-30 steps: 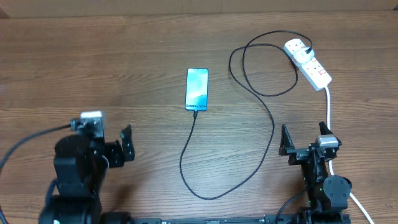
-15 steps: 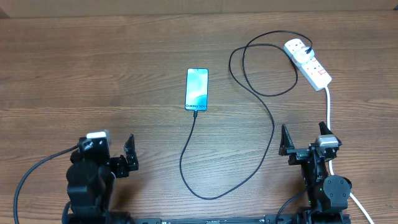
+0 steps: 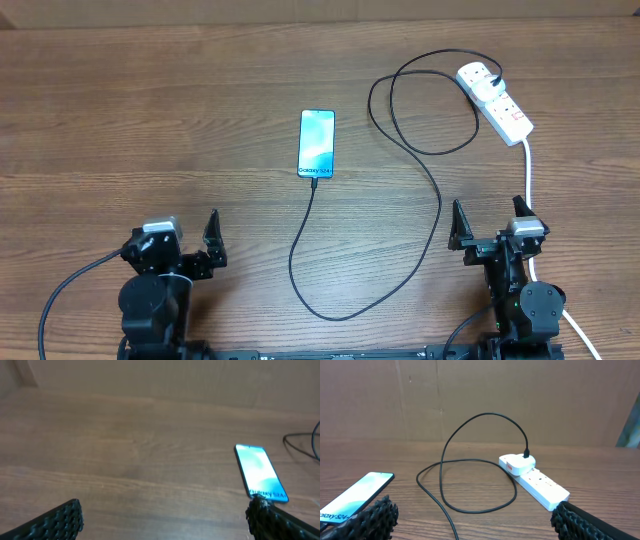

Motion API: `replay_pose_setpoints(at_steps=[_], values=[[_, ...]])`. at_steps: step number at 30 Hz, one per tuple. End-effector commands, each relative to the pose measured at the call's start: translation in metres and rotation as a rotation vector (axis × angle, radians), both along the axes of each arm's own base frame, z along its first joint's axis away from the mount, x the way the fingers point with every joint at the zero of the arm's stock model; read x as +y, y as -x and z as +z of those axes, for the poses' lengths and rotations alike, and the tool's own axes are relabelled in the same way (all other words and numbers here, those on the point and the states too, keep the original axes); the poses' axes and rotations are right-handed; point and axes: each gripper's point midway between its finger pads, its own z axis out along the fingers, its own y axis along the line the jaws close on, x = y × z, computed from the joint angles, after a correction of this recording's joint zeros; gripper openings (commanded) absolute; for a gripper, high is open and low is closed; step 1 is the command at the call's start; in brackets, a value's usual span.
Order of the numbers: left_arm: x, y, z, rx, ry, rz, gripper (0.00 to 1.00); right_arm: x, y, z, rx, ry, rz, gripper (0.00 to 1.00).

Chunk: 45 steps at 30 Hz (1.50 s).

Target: Plug charger to phone and switch on socket

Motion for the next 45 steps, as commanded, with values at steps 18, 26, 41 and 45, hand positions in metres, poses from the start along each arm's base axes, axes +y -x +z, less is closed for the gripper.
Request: replay_pose_setpoints(at_steps=[18, 26, 41, 45], values=[[0.001, -0.009, 0.0, -0.23, 0.011, 0.007, 1.0, 0.0, 0.0, -0.001, -0.008, 0.004, -0.003, 1.0], [0.007, -0.013, -0.018, -0.224, 0.12, 0.058, 1.0, 0.0, 0.0, -0.001, -0.008, 0.004, -0.002, 1.0], [-0.001, -0.013, -0.019, -0.205, -0.081, -0.022, 1.0, 0.0, 0.0, -0.001, -0.008, 0.004, -0.003, 1.0], [-0.001, -0.013, -0.019, -0.203, -0.103, -0.026, 1.0, 0.0, 0.0, -0.001, -0.008, 0.004, -0.003, 1.0]])
